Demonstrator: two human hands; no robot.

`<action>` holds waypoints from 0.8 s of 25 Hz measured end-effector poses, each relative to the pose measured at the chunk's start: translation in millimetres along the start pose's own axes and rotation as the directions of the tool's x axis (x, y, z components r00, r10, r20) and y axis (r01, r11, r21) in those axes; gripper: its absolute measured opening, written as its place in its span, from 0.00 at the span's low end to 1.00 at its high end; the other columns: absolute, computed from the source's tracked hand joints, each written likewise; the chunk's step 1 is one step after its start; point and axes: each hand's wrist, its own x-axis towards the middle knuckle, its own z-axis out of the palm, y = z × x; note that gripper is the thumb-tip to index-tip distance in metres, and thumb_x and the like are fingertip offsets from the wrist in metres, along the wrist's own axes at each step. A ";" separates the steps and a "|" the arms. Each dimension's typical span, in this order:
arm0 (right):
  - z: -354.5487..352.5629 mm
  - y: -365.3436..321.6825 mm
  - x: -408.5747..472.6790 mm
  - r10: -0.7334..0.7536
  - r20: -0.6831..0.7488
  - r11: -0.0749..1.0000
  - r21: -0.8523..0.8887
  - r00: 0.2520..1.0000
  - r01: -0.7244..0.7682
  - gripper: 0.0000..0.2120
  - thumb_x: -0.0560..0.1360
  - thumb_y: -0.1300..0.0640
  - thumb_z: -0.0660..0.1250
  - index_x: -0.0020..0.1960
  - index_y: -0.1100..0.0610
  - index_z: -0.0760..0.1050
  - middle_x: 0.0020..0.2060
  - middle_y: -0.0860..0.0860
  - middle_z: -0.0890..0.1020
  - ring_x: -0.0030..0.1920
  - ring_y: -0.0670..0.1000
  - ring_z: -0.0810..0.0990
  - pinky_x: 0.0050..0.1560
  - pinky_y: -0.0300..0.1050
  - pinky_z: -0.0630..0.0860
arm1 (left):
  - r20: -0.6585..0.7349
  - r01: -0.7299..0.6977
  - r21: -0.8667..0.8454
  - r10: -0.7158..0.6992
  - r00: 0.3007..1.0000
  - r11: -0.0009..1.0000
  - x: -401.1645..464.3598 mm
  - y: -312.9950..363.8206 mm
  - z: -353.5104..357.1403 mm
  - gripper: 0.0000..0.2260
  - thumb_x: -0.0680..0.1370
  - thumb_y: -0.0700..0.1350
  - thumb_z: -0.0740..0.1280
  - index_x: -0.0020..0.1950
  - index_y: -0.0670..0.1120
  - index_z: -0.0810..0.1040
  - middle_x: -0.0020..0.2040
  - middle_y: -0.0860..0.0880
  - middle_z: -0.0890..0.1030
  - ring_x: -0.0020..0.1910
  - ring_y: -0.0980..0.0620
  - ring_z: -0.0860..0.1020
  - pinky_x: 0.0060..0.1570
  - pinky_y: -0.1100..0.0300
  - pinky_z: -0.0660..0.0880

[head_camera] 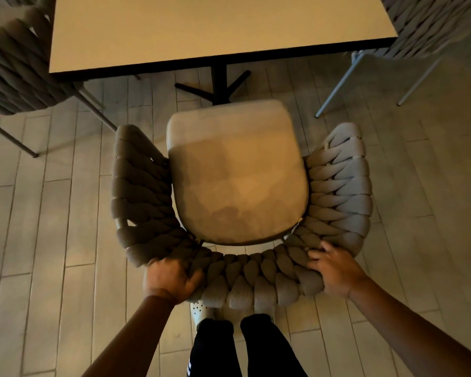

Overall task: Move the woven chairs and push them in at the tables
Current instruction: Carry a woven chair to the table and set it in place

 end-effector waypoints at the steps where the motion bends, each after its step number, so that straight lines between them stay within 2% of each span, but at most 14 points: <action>1: -1.4 -0.8 -0.8 0.010 -0.013 1.000 -0.003 1.000 -0.010 0.20 0.70 0.47 0.64 0.61 0.47 0.75 0.65 0.43 0.72 0.65 0.55 0.64 0.58 0.45 0.73 | -0.007 0.003 -0.008 -0.003 1.000 1.000 0.7 1.2 -1.4 0.25 0.75 0.66 0.54 0.27 0.50 0.65 0.25 0.56 0.66 0.30 0.54 0.71 0.35 0.62 0.63; 4: -1.6 -6.7 -4.9 0.010 -0.043 1.000 -0.029 0.999 -0.011 0.21 0.69 0.43 0.63 0.61 0.45 0.75 0.62 0.42 0.74 0.62 0.55 0.66 0.56 0.45 0.72 | -0.023 0.020 -0.004 -0.020 1.000 1.000 -1.1 1.8 -2.6 0.25 0.73 0.67 0.56 0.33 0.47 0.76 0.31 0.50 0.76 0.35 0.50 0.77 0.35 0.61 0.66; 6: 3.6 -15.5 -8.5 0.005 -0.071 0.998 -0.061 0.997 -0.010 0.21 0.69 0.42 0.63 0.61 0.44 0.75 0.61 0.41 0.75 0.60 0.55 0.66 0.55 0.43 0.72 | -0.017 0.033 0.030 -0.033 0.999 0.999 -8.4 -2.0 1.9 0.25 0.73 0.67 0.56 0.35 0.47 0.77 0.32 0.50 0.75 0.34 0.50 0.75 0.35 0.61 0.66; 14: 40.8 -66.4 -33.2 -0.051 -0.074 0.997 -0.063 0.996 0.046 0.22 0.71 0.42 0.62 0.63 0.46 0.73 0.61 0.43 0.74 0.60 0.54 0.67 0.59 0.47 0.71 | -0.035 0.083 -0.032 -0.084 0.996 0.996 -74.2 -29.7 49.7 0.25 0.72 0.66 0.59 0.24 0.50 0.63 0.23 0.56 0.63 0.25 0.56 0.66 0.29 0.63 0.58; 18: 54.2 -95.8 -41.9 -0.037 -0.052 0.997 -0.067 0.998 0.034 0.22 0.70 0.43 0.63 0.63 0.46 0.73 0.61 0.42 0.73 0.60 0.53 0.65 0.59 0.47 0.70 | -0.025 0.087 -0.022 -0.087 0.996 0.996 -96.3 -47.0 61.3 0.25 0.73 0.66 0.58 0.24 0.51 0.62 0.23 0.56 0.64 0.24 0.57 0.65 0.27 0.64 0.59; 20: 52.2 -103.8 -41.7 -0.041 -0.042 0.998 -0.039 0.998 0.039 0.22 0.70 0.43 0.64 0.63 0.46 0.73 0.61 0.42 0.73 0.60 0.53 0.66 0.60 0.46 0.70 | -0.025 0.070 -0.018 -0.071 0.997 0.997 -98.5 -55.2 63.5 0.25 0.74 0.66 0.57 0.25 0.50 0.65 0.24 0.55 0.65 0.26 0.56 0.68 0.28 0.64 0.61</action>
